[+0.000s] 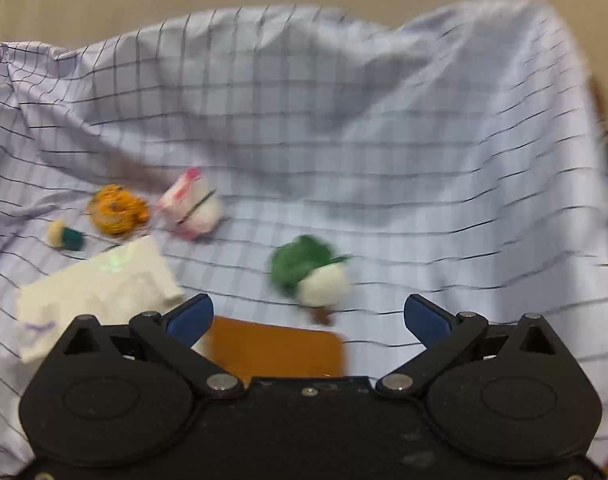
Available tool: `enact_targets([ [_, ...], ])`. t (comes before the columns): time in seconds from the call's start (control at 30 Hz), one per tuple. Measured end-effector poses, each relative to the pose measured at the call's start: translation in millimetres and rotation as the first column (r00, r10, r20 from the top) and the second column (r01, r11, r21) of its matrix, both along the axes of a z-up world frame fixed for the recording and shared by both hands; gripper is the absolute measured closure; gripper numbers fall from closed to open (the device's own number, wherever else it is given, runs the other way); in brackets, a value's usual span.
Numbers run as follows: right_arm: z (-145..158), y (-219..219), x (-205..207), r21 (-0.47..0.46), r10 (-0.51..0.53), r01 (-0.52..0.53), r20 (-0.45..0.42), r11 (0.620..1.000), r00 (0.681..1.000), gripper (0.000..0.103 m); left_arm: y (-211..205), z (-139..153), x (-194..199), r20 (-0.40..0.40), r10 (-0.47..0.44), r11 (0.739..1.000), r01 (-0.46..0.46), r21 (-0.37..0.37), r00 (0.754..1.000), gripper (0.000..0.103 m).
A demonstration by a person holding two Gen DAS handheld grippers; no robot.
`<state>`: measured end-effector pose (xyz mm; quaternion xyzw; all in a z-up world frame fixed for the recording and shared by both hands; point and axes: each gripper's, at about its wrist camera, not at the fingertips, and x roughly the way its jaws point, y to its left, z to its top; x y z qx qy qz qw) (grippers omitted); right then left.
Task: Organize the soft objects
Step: 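Move both tools toward the yellow pouch and pink-white towel on the cloth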
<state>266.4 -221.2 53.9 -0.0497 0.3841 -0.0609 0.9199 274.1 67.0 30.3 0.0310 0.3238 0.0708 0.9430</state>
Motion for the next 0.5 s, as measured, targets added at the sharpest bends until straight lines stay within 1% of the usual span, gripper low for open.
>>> enact_targets([
  [0.13,-6,-2,51,0.144,0.008,0.001,-0.056,0.990,0.998,0.003,-5,-4,39,-0.028,-0.030,0.999,0.030,0.012,0.999,0.003],
  [0.17,-7,1,62,0.165,0.003,0.007,-0.059,0.986,0.998,0.003,-6,-6,46,-0.037,-0.039,0.999,0.039,0.009,0.999,0.003],
  [0.23,-7,6,89,0.178,-0.003,0.013,-0.052,0.984,0.999,0.003,-7,-11,64,-0.061,-0.061,0.998,0.061,-0.007,0.996,0.003],
  [0.3,-9,13,117,0.199,0.003,0.010,-0.066,0.980,0.998,0.004,-8,-15,77,-0.077,-0.079,0.997,0.077,-0.024,0.994,0.003],
  [0.4,-16,19,158,0.288,0.020,0.013,-0.112,0.958,0.993,0.004,-11,-22,93,-0.094,-0.094,0.995,0.092,-0.025,0.991,0.003],
  [0.5,-29,31,192,0.301,0.033,0.007,-0.129,0.954,0.991,0.006,-11,-29,104,-0.110,-0.106,0.994,0.103,-0.024,0.988,0.003],
])
